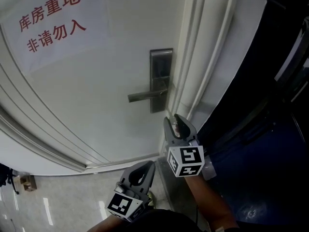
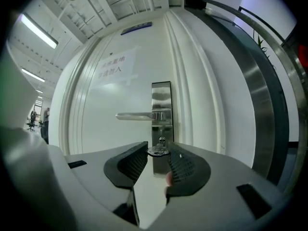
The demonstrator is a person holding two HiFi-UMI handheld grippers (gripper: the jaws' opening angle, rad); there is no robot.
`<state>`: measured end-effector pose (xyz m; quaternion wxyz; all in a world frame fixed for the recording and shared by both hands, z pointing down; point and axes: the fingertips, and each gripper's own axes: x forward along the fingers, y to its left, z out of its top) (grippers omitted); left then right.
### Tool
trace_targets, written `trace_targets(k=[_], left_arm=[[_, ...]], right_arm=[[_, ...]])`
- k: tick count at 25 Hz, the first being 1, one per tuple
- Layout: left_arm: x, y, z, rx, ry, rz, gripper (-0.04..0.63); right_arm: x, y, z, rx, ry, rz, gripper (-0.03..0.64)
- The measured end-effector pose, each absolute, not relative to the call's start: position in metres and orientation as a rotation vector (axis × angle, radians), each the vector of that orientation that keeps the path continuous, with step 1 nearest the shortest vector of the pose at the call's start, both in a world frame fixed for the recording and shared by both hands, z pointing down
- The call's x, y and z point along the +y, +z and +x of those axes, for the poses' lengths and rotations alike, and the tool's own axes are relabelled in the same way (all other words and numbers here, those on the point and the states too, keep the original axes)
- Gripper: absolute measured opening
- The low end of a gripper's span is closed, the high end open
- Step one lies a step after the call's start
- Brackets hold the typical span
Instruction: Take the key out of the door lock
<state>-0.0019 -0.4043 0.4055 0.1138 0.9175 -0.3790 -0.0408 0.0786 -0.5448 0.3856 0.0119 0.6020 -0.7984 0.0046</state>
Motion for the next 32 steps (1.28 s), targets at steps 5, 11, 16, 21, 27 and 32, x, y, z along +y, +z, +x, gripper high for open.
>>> trace_targets(k=[5, 11, 16, 21, 27, 32], left_arm=[[-0.375, 0.404, 0.010, -1.121, -0.117, 2.693, 0.006], [-0.339, 0.402, 0.018, -1.136, -0.114, 2.698, 0.006], [-0.316, 0.396, 0.023, -1.149, -0.129, 2.706, 0.006], [-0.297, 0.392, 0.023, -1.167, -0.137, 2.714, 0.006], [-0.283, 0.388, 0.023, -1.170, -0.145, 2.724, 0.006], [-0.276, 0.387, 0.026, -1.161, -0.147, 2.734, 0.006]], right_arm=[[-0.503, 0.382, 0.084, -2.521, 0.008, 1.850, 0.135], [-0.462, 0.380, 0.087, -2.544, 0.006, 1.830, 0.135], [-0.437, 0.375, 0.087, -2.545, -0.022, 1.815, 0.135], [-0.417, 0.368, 0.085, -2.563, -0.037, 1.808, 0.135], [-0.400, 0.365, 0.083, -2.573, -0.033, 1.808, 0.135], [-0.394, 0.363, 0.084, -2.577, -0.036, 1.814, 0.135]])
